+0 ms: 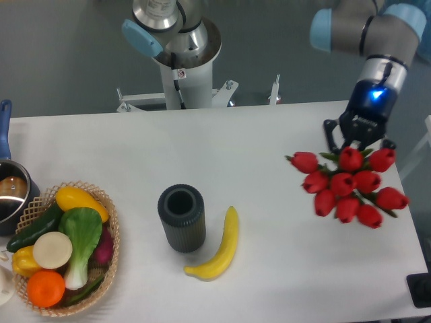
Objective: Insert the flowers into the vase
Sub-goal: 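Lift the red tulip bouquet with the gripper and swing it upward, then carry the bouquet over the dark grey vase, stems pointing down, then lower the tulip stems into the vase opening, then push the bouquet further down and settle it upright in the vase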
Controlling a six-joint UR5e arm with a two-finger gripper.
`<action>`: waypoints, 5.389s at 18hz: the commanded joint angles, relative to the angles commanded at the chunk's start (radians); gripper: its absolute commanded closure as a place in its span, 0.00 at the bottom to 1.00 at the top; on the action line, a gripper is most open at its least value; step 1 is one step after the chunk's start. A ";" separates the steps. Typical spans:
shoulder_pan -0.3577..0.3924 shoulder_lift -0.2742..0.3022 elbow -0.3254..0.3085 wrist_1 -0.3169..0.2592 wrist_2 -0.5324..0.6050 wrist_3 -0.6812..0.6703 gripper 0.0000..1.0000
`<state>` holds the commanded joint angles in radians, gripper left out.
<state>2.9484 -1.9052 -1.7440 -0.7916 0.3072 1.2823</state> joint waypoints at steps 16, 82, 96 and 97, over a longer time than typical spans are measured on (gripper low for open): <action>-0.118 0.046 -0.232 0.002 -0.480 0.338 0.81; -0.255 -0.121 -0.313 0.002 -0.477 0.408 0.77; -0.267 -0.112 -0.330 0.005 -0.478 0.410 0.75; -0.270 -0.109 -0.338 0.005 -0.477 0.411 0.75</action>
<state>2.6784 -2.0141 -2.0815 -0.7869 -0.1703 1.6935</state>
